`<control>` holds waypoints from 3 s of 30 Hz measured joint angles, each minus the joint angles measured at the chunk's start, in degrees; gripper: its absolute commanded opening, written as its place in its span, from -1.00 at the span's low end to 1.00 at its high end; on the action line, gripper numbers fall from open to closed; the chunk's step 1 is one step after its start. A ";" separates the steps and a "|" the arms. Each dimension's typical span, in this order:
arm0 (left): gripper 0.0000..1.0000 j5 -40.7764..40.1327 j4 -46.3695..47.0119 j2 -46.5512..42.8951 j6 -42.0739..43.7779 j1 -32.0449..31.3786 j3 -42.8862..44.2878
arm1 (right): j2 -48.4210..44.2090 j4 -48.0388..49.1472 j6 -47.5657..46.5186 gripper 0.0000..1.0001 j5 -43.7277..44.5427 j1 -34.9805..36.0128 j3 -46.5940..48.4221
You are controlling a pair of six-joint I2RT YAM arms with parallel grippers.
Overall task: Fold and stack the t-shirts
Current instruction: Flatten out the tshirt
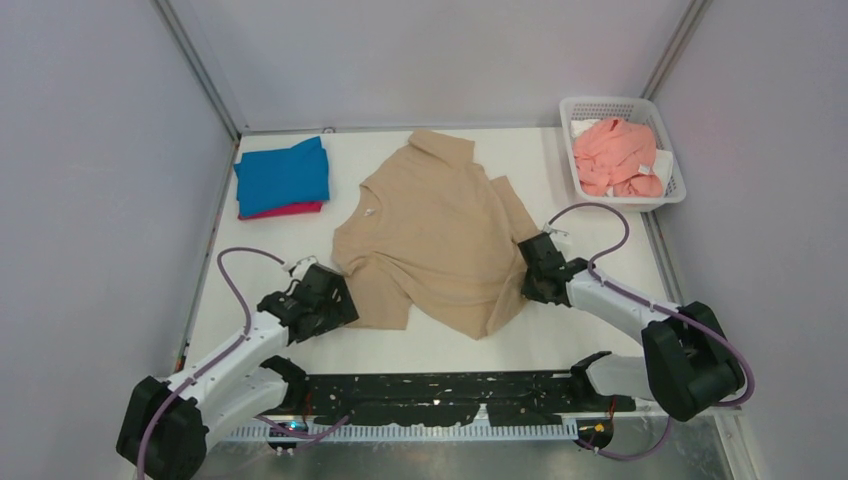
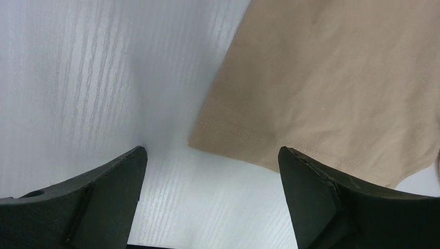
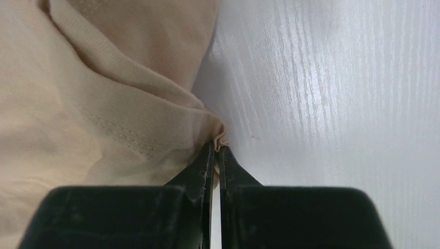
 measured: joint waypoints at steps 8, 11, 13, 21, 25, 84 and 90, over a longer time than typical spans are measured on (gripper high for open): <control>0.51 0.17 5.55 3.96 0.85 0.00 0.79 | -5.31 1.40 -0.44 -0.89 -0.13 0.39 -3.50; 0.22 0.24 7.17 5.42 1.40 0.00 1.09 | -8.74 1.29 -0.85 -0.89 -0.28 0.44 -4.11; 0.15 0.46 7.93 6.12 1.53 0.00 1.18 | -10.19 1.36 -1.14 -0.89 -0.31 0.44 -4.11; -0.02 3.21 8.04 10.45 1.70 0.09 3.48 | -11.15 0.46 -1.95 -0.89 0.02 0.44 -4.11; -0.08 3.58 3.85 11.78 1.73 0.04 4.98 | -11.15 0.44 -1.95 -0.89 -0.02 0.46 -4.17; -1.00 5.07 -7.89 -4.20 35.85 -0.07 105.07 | -29.33 -13.33 -15.67 -0.89 -10.95 0.63 73.20; -1.00 1.62 -7.23 1.57 38.58 -0.07 105.98 | -26.23 -14.34 -18.01 -0.89 -8.02 0.63 75.23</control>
